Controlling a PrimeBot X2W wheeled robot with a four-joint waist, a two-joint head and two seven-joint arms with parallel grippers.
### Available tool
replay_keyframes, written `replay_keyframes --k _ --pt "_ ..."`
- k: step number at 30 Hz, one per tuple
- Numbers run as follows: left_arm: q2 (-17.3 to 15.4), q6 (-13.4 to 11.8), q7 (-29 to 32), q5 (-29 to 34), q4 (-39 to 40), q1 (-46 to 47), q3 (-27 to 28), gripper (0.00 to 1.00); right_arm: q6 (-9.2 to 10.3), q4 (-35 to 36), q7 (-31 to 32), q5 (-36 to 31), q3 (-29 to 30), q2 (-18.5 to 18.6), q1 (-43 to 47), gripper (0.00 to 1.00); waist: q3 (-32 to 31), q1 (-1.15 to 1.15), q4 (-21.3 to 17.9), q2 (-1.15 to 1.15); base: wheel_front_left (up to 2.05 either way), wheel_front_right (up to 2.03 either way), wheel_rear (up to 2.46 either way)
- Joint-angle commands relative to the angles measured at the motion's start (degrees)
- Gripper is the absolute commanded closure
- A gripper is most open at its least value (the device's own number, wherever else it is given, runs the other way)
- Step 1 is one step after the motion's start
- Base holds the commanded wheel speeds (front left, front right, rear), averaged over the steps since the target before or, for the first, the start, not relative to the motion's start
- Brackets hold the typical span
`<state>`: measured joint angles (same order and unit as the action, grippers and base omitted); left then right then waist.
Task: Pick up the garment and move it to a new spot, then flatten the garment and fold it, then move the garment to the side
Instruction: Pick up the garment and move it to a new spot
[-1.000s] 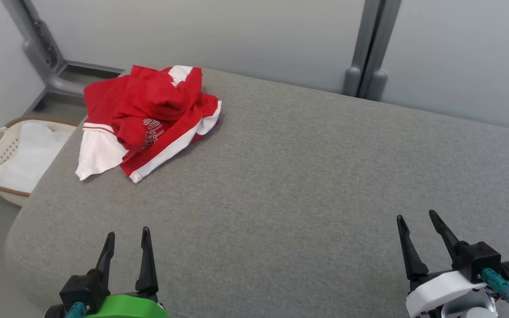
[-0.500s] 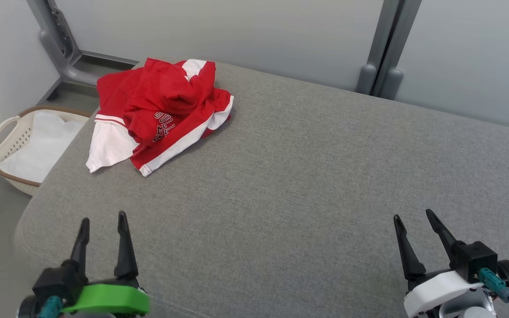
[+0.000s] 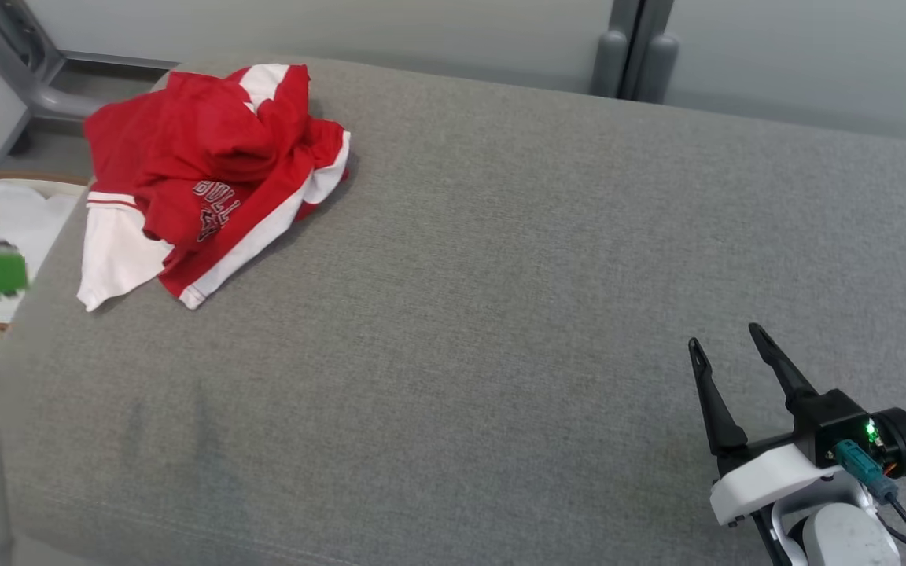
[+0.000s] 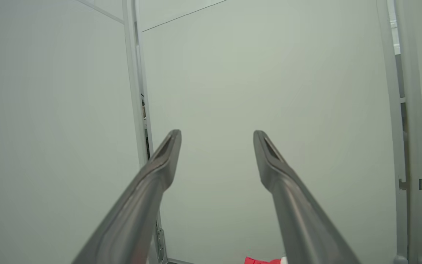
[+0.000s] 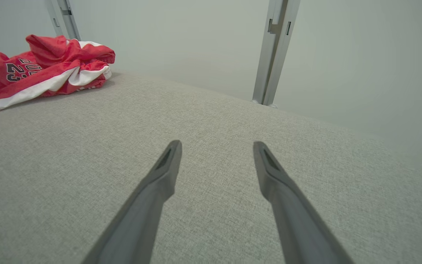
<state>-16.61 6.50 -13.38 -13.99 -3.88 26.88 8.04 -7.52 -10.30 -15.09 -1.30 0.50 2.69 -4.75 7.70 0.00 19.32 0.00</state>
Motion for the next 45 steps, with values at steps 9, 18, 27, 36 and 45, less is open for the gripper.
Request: replay_keyframes --k 9,18,27,36,45 --pt "-7.67 0.93 6.60 -3.40 -16.08 16.36 -2.83 0.00 0.06 1.82 -0.12 -3.98 -0.88 0.35 -3.42 0.00 10.71 0.00 -8.41 0.00 0.00 0.00 0.00" --pt "-8.19 1.00 14.57 -7.97 -33.70 22.56 -12.76 0.00 0.06 2.98 -0.12 -6.07 -1.37 0.30 -4.29 0.00 15.52 0.00 -10.51 0.00 0.00 0.00 0.00" --pt "-9.59 1.01 18.56 -14.53 -40.91 21.81 -20.29 0.00 0.06 3.08 -0.12 -6.31 -1.77 0.31 -4.22 0.00 17.26 0.00 -10.76 0.00 0.00 0.00 0.00" --pt "-11.75 0.97 20.36 -15.43 -45.77 23.73 -22.76 0.15 0.06 2.43 -0.12 -5.45 -2.60 0.31 -4.73 0.00 17.36 0.00 -10.86 0.00 0.00 0.00 0.00" --pt "-12.62 -0.07 18.27 -15.68 -47.65 25.00 -22.31 1.00 0.06 2.02 -0.12 -4.50 -2.67 0.30 -5.26 0.00 16.69 0.00 -11.76 0.00 0.00 0.00 0.00"
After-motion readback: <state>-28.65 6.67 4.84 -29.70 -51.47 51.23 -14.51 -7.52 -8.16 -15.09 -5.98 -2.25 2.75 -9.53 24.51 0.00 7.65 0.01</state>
